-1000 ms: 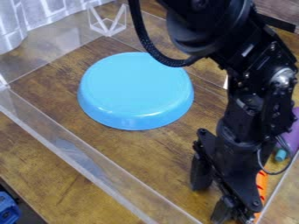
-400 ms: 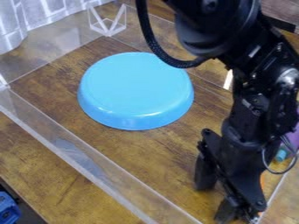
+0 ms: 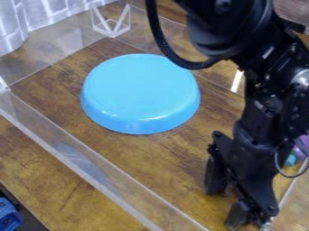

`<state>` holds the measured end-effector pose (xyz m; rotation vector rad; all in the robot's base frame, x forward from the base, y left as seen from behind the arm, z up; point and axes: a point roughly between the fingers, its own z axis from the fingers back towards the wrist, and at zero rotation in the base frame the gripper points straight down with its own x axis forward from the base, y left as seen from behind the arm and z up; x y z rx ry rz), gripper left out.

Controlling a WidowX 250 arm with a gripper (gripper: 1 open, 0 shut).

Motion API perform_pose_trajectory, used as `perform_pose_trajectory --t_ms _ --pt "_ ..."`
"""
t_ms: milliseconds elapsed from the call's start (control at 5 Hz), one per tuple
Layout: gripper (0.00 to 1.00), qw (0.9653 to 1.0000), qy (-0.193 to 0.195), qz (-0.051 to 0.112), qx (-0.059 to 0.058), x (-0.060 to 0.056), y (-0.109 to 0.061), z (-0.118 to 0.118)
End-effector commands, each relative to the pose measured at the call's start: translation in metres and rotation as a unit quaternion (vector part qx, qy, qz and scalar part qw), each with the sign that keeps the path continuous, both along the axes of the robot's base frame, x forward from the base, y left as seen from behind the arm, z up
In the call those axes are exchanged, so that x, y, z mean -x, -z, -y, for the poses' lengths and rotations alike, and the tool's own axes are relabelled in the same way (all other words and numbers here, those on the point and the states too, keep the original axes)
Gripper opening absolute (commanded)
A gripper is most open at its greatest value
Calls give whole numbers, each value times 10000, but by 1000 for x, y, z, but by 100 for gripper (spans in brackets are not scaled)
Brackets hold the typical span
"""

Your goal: Remove the lemon from the blue tray and put it on the table

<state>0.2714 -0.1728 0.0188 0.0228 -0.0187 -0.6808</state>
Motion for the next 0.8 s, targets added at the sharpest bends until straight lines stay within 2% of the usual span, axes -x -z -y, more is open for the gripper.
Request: perform_pose_trajectory --t_ms 0,600 --pt "0 9999 -36 126 72 -11 -9 -1" --pt "0 10000 40 35 -22 -13 -9 -1"
